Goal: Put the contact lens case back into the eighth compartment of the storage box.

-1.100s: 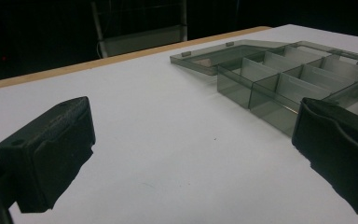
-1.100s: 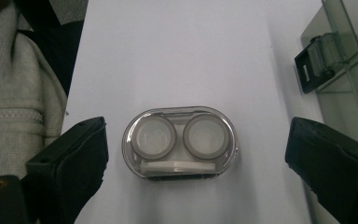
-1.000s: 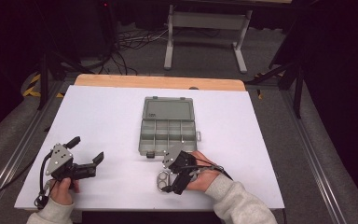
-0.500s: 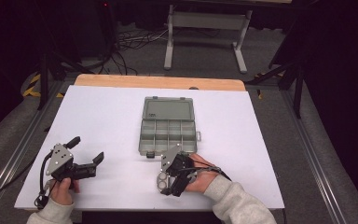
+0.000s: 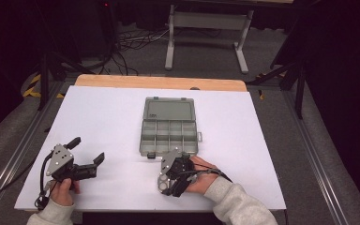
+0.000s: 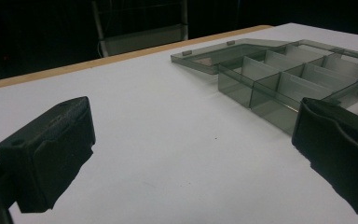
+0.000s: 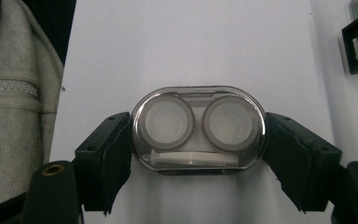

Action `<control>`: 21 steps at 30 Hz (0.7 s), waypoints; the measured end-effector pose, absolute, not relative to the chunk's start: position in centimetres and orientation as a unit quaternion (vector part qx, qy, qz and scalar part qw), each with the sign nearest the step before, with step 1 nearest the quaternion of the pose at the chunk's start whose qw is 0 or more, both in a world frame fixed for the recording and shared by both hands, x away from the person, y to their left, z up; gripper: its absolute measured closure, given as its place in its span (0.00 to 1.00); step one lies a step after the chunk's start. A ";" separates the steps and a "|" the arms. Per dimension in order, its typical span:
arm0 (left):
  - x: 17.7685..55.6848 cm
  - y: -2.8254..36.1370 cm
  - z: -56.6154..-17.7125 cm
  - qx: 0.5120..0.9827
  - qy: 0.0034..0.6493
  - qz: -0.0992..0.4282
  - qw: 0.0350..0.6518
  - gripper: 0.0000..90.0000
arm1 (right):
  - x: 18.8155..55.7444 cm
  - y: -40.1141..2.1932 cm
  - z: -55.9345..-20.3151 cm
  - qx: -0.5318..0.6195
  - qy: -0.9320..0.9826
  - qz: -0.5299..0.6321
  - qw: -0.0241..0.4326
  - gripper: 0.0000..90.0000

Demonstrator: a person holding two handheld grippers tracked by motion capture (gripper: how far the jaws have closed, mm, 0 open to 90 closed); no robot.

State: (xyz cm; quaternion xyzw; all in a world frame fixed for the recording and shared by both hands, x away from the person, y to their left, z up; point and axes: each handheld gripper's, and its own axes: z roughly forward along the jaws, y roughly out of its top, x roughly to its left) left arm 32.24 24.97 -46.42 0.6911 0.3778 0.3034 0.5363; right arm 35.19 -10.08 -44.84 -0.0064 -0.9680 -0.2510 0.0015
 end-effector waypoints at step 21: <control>32.2 25.0 -46.4 0.691 0.378 0.304 0.536 0.00 | 35.1 -10.2 -44.4 -0.004 -0.966 -0.257 -0.004 0.29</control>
